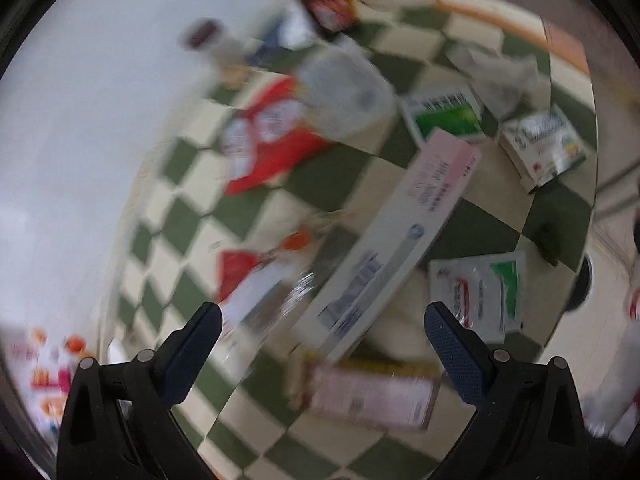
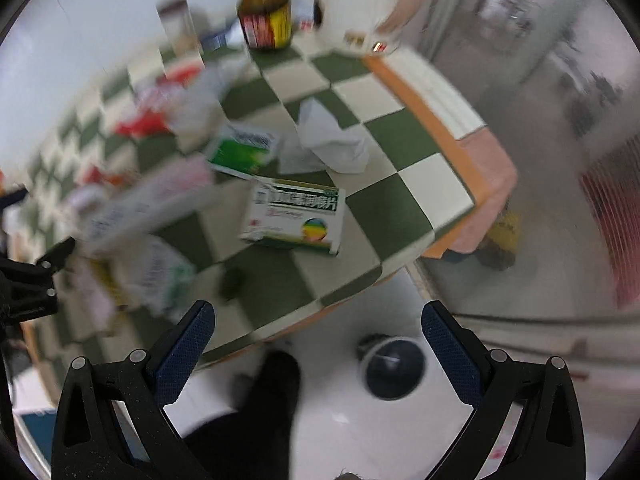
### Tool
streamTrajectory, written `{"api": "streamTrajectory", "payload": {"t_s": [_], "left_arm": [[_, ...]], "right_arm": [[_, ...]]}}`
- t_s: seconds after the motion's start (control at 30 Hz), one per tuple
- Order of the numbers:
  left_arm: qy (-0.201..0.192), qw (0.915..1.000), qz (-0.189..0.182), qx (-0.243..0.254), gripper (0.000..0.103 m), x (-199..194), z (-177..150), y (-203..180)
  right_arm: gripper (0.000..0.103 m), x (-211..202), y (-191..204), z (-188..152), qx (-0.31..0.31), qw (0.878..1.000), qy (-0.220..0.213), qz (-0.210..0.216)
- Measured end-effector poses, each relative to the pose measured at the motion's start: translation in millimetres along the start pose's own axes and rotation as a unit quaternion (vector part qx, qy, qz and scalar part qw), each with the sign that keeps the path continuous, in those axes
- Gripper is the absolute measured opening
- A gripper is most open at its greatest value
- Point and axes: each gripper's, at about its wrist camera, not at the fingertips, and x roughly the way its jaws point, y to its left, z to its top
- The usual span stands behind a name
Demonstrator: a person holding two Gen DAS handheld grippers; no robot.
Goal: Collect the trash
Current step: 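Grasp the Dental Doctor toothpaste box with the left tool while the right tool grasps the white-green medicine box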
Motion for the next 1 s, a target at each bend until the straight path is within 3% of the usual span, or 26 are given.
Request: {"api": "streamTrajectory", "payload": {"t_s": [0.17,0.27,0.3,0.4,0.47,0.53,0.63,0.7,0.8,0.87,0.9,1.0], "left_arm": [[0.045,0.9972,-0.025,0.054,0.101,53,34,-25],[0.067,0.995,-0.047,0.057,0.076,71,44,-30],[0.068,0.9948,-0.057,0.05,0.063,71,45,-29],[0.071,0.9962,-0.051,0.009,0.06,68,47,-18],[0.084,0.9944,-0.045,-0.046,0.059,68,41,-4],[0.096,0.9897,-0.039,-0.1,0.059,69,33,6],[0.11,0.9771,-0.039,-0.178,0.059,70,19,17],[0.118,0.9716,-0.052,-0.199,0.059,74,12,16],[0.114,0.972,-0.044,-0.2,0.059,74,11,10],[0.115,0.9714,-0.045,-0.203,0.059,75,13,10],[0.115,0.971,-0.047,-0.204,0.059,74,13,12],[0.116,0.9694,-0.048,-0.211,0.058,75,20,15]], "right_arm": [[0.103,57,-22,31,0.024,0.997,0.055,0.039],[0.103,79,-30,41,0.034,0.995,0.069,0.063],[0.103,82,-31,45,0.028,0.995,0.063,0.076],[0.103,80,-19,54,-0.033,0.995,0.055,0.072],[0.103,79,1,60,-0.116,0.991,0.056,0.041],[0.103,81,28,61,-0.216,0.975,0.06,-0.003],[0.103,92,62,54,-0.336,0.937,0.082,-0.045],[0.103,105,78,47,-0.392,0.912,0.098,-0.07],[0.1,123,86,46,-0.424,0.894,0.109,-0.102],[0.095,126,83,50,-0.412,0.9,0.115,-0.085],[0.084,122,79,55,-0.39,0.911,0.12,-0.063],[0.083,120,65,65,-0.322,0.938,0.118,-0.04]]}}
